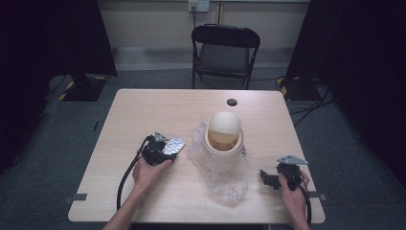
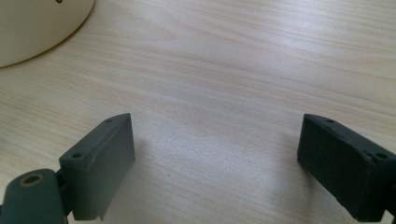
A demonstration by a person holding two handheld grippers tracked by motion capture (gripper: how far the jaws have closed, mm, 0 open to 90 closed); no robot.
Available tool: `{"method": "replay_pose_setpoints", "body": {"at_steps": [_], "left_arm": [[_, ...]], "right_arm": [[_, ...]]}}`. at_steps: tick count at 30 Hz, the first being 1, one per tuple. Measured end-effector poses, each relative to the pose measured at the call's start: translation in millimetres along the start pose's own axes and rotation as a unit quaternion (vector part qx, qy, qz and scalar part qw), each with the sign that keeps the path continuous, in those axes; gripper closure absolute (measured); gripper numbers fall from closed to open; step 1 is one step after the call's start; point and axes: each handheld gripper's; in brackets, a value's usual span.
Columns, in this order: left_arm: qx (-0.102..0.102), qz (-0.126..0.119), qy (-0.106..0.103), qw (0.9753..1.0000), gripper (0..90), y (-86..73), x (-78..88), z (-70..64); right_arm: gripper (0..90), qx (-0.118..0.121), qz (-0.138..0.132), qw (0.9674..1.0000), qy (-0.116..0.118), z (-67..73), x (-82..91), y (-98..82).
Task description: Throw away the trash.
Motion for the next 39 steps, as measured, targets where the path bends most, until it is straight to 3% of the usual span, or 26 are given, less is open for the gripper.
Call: {"method": "replay_pose_setpoints", "body": {"at_steps": [2, 3, 10, 12, 17, 26, 39], "left_arm": [[0.013, -0.006, -0.005, 0.9999, 34.2, -1.1, 0.4, -0.2], [0.008, -0.008, -0.009, 0.9999, 34.2, -1.9, 1.3, 1.6], [0.030, -0.026, -0.017, 0.9991, 34.2, -6.4, 12.7, 7.7], [0.022, -0.030, -0.016, 0.9992, 34.2, -6.1, 17.3, 8.7], [0.031, -0.043, -0.021, 0.9984, 34.2, -6.6, 24.2, 7.2], [0.028, -0.056, -0.029, 0.9976, 34.2, -7.4, 32.5, 5.7], [0.007, -0.082, -0.026, 0.9962, 34.2, -6.5, 55.4, 0.1]], "right_arm": [[10.2, 0.000, 0.000, 1.0000, 0.000, 0.0, 0.0, 0.0], [10.2, 0.000, 0.000, 1.0000, 0.000, 0.0, 0.0, 0.0], [10.1, 0.000, 0.000, 1.0000, 0.000, 0.0, 0.0, 0.0], [10.1, 0.000, 0.000, 1.0000, 0.000, 0.0, 0.0, 0.0], [10.1, 0.000, 0.000, 1.0000, 0.000, 0.0, 0.0, 0.0], [10.1, 0.000, 0.000, 1.0000, 0.000, 0.0, 0.0, 0.0], [10.1, 0.000, 0.000, 1.0000, 0.000, 0.0, -0.1, 0.1]]}}
Point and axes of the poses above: each handheld gripper's, and its own axes: x roughly backward along the jaws, y roughly out of its top, z roughly to its left, and after that the axes turned 7 degrees about z, right-handed
